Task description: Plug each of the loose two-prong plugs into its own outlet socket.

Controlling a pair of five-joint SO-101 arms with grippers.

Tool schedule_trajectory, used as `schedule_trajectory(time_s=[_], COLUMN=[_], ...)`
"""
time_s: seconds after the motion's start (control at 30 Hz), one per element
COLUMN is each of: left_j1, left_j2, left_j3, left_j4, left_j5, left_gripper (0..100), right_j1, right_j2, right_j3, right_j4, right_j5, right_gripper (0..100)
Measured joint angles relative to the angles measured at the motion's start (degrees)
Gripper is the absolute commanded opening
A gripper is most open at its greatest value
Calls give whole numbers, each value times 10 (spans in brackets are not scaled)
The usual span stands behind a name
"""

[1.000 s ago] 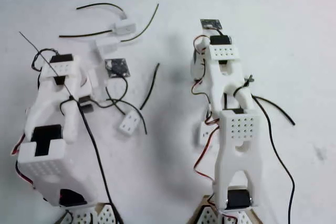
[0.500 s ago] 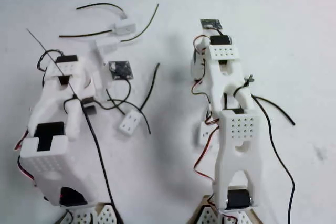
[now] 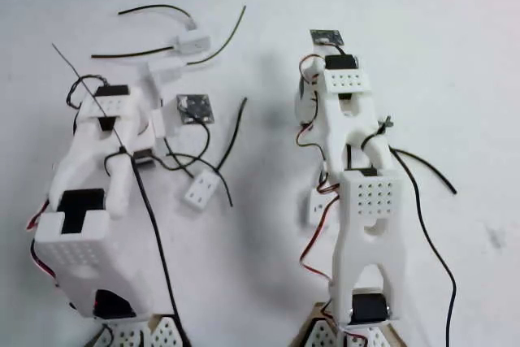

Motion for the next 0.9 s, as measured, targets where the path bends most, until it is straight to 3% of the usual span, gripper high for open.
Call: schedule_trajectory(time_s=[0.3,0.53,0.77,0.9], left_j1=[0,1,19,50], left_j2=[0,-53,-198,-278], left_j3=[0,0,14,76], left_j4=[4,62,64,13], left_j5=[0,25,168,307], left_gripper=[22,22,22,23], right_j1=[0,0,0,0], right_j2=[0,0,0,0], right_j3=[0,0,0,0], right_j4=[0,0,0,0], right_j5=[0,0,0,0], right_gripper=[348,348,348,348])
